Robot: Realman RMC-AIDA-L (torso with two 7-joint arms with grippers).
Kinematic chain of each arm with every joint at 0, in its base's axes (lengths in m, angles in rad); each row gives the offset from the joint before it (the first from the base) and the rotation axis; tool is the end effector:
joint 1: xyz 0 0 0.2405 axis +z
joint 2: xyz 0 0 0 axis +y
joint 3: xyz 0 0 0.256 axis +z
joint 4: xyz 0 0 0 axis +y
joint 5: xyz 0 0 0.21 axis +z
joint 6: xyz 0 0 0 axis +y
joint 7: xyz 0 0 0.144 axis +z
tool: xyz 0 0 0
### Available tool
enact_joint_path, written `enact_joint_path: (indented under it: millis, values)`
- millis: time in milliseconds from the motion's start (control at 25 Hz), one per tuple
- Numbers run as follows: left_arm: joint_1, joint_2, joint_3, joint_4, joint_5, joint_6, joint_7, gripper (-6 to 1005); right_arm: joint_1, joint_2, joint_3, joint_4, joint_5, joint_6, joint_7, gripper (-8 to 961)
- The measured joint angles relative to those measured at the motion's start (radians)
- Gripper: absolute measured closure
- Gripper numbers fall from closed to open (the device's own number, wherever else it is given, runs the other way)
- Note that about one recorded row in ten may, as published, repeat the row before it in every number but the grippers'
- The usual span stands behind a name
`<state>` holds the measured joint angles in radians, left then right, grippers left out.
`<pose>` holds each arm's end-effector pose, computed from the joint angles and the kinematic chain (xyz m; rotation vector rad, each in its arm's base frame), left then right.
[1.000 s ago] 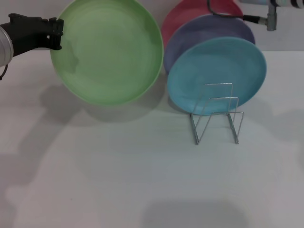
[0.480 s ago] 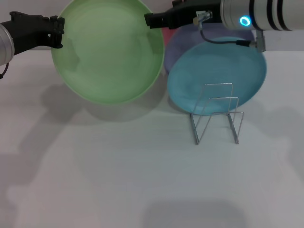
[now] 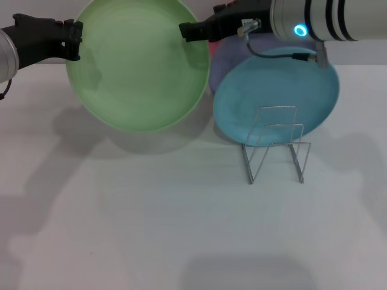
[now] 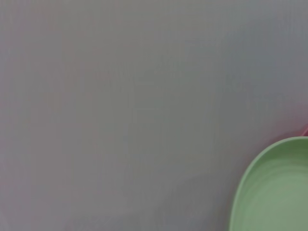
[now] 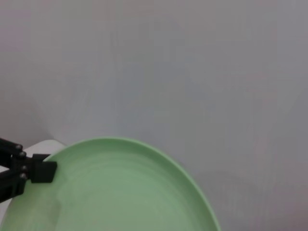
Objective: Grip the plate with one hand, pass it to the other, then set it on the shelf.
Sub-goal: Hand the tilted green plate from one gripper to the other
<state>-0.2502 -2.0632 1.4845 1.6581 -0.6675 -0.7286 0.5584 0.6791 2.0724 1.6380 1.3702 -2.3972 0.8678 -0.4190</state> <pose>-0.1637 0.3791 0.0695 -2.0463 -0.5851 -0.2908 0.0700 0.4231 0.0017 -2.3509 0.6714 0.3420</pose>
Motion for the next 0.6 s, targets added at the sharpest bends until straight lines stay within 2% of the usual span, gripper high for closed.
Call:
enact_joint_path:
  millis: [440,600]
  values:
    - [0.001,-0.001,0.005,0.000,-0.003,-0.002,-0.006,966,0.007,0.001,0.001,-0.025,-0.003,-0.023,-0.028,170]
    - [-0.001,-0.002,0.009,0.000,-0.003,-0.003,-0.007,966,0.024,0.001,-0.001,-0.071,-0.004,-0.045,-0.029,267]
